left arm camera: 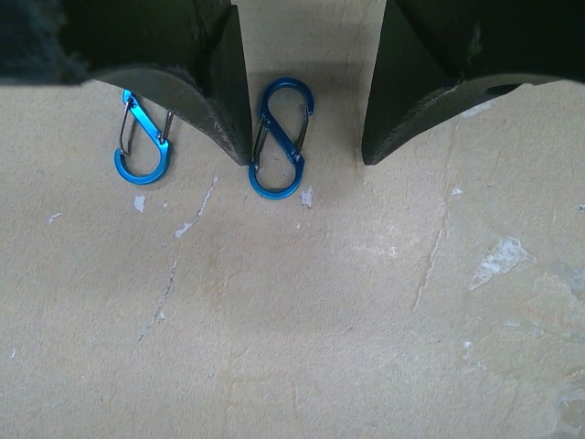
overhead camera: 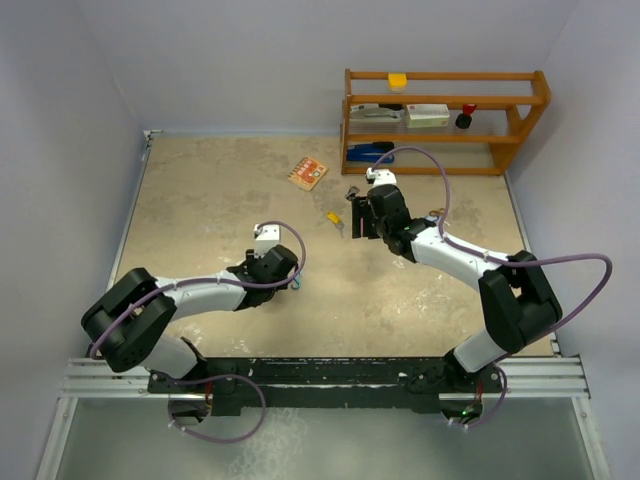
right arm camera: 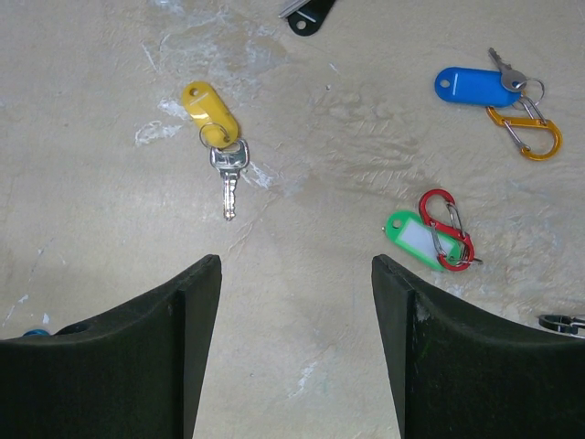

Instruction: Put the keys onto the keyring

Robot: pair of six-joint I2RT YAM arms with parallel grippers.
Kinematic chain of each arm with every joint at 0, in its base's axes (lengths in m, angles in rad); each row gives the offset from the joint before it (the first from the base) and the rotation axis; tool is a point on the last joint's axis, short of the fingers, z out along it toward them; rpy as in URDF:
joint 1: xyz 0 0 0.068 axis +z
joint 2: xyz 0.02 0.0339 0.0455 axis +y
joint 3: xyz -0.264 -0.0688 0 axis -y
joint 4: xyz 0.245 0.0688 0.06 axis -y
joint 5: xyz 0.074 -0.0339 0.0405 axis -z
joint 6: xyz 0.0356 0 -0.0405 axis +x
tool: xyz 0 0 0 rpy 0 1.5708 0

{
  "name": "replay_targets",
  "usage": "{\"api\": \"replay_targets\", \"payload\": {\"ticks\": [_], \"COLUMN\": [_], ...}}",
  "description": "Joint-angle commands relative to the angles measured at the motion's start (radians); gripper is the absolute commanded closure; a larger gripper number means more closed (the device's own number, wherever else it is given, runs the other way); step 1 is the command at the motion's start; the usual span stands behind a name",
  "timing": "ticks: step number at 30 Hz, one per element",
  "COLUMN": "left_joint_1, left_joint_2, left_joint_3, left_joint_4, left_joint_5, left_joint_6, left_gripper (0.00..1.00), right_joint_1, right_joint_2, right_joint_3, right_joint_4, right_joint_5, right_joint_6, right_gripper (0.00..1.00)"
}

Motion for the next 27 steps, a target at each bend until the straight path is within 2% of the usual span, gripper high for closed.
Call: {"api": "replay_targets", "payload": {"ticks": [1, 8, 10, 15, 16, 27], "left_joint_1": [-0.020, -0.035, -0.037, -0.038, -0.038, -0.038], "left_joint_2": [0.034, 0.041, 0.041, 0.041, 0.040, -0.007], "left_joint_3": [0.017, 0.015, 0.013, 0.012, 0.013, 0.063], "left_joint_4": [-0.028, -0.031, -0.032, -0.035, -0.037, -0.090], "left_joint_5": [0.016, 0.015, 0.016, 0.022, 0.022, -0.023], "left_joint_6": [-0.024, -0.035, -0.039, -0.042, -0.042, -0.019], "left_gripper": [0.53, 0.58, 0.65, 0.96, 1.00, 1.00], "right_joint_1": [0.005, 0.005, 0.005, 0.005, 0.005, 0.004], "right_joint_2": [-0.036, -0.035, -0.034, -0.037, -0.038, -0.004], "right_joint_3": [0.008, 0.006, 0.005, 0.005, 0.005, 0.042], "right_joint_4": [0.019, 0.021, 0.021, 0.021, 0.020, 0.025], "right_joint_5": [0.009, 0.011, 0.011, 0.013, 0.014, -0.016], "right_joint_6": [-0.009, -0.007, -0.008, -0.006, -0.007, -0.023], "right_gripper": [0.30, 0.31, 0.30, 0.30, 0.31, 0.31]}}
